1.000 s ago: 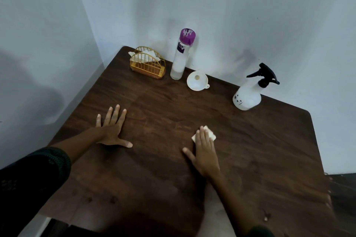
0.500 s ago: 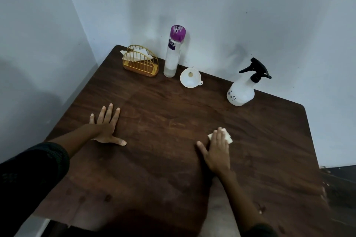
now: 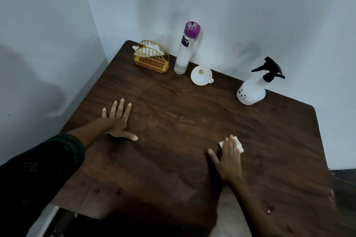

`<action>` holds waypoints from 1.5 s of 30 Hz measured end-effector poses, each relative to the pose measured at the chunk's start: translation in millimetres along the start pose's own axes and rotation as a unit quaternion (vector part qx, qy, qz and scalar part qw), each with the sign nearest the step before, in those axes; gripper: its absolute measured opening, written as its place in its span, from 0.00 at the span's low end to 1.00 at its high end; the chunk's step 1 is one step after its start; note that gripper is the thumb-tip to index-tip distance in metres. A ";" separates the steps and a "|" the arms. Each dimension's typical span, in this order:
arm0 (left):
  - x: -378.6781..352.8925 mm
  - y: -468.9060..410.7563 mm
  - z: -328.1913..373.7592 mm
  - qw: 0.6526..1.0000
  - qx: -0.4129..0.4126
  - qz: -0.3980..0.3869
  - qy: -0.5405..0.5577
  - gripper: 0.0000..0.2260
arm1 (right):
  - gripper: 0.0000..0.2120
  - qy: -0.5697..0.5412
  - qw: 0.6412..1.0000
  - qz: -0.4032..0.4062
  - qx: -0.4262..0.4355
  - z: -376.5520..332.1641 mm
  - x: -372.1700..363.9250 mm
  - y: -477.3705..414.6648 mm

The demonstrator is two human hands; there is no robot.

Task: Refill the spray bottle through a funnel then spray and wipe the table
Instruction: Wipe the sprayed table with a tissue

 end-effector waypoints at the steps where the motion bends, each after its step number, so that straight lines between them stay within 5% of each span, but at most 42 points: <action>1: -0.8 -0.4 0.0 1.000 -0.001 -0.001 0.001 0.61 | 0.48 0.005 1.000 0.001 -0.002 -19.5 0.4 -11.2; 3: -1.8 -0.2 0.0 1.000 -0.004 0.000 0.000 0.61 | 0.44 0.014 1.000 -0.012 0.017 -64.9 -4.1 -26.3; 7: -1.6 -1.1 -2.0 1.000 -0.010 0.001 -0.003 0.61 | 0.53 0.011 0.991 -0.049 0.120 -146.6 -30.6 -6.0; 12: -1.5 -1.4 -2.5 0.999 -0.032 0.000 0.010 0.61 | 0.44 0.061 0.959 -0.089 0.262 -146.2 -48.1 60.8; 18: -2.3 -0.9 -3.1 0.998 -0.058 0.000 0.035 0.59 | 0.46 0.064 0.981 -0.054 0.175 -115.3 -35.5 23.6; 22: -2.6 -3.1 -4.5 0.995 -0.057 0.019 0.079 0.44 | 0.42 0.021 0.995 -0.040 0.092 -165.3 -34.9 -18.2; 28: -0.2 -6.2 -2.2 0.991 -0.034 0.096 0.087 0.28 | 0.41 0.030 0.972 -0.090 0.214 -258.7 -61.3 4.9; 33: -1.1 -5.7 -4.3 0.990 -0.034 0.111 0.082 0.28 | 0.42 0.041 0.952 -0.068 0.294 -233.7 -70.4 58.2; 39: -3.9 -9.6 -5.4 0.989 -0.027 0.128 0.074 0.29 | 0.48 0.009 0.995 0.003 0.102 -83.8 -38.0 39.4; 45: -4.1 -10.8 -5.5 0.987 -0.007 0.153 0.056 0.30 | 0.51 0.003 0.995 0.042 -0.088 54.5 -8.3 64.2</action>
Point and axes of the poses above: each hand's wrist, its own y-axis away from the middle knuckle, its own x-axis out of the back of the hand, z = x × y, the point moved 8 cm from there along -y, towards the middle knuckle, and after that the axes turned 8 degrees about -x, right-handed, at the moved point
